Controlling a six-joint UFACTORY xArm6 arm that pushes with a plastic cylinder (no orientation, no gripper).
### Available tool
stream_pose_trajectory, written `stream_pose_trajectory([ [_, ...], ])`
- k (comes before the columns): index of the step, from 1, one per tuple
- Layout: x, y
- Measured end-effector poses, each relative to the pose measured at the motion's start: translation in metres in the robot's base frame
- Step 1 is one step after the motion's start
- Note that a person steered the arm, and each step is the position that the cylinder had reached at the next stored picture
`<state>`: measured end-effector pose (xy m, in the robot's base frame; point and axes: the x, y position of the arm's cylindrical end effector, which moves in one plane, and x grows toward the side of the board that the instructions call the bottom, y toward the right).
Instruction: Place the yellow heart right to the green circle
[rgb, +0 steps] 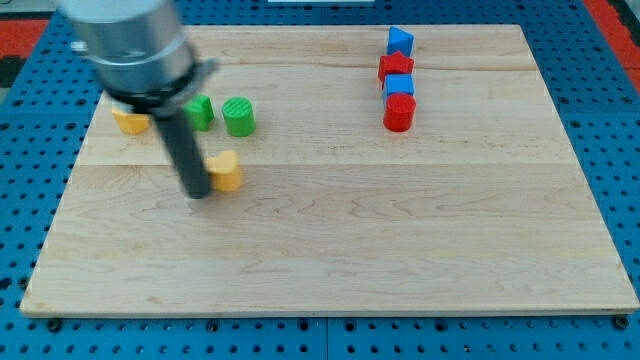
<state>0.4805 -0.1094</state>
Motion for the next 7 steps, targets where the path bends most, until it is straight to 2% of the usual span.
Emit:
stream_pose_trajectory([
  [1,-0.031,0.046],
  [2,-0.079,0.068],
  [4,-0.077,0.055],
  [5,-0.057,0.133],
  [6,-0.111,0.154],
  [7,-0.175,0.133],
])
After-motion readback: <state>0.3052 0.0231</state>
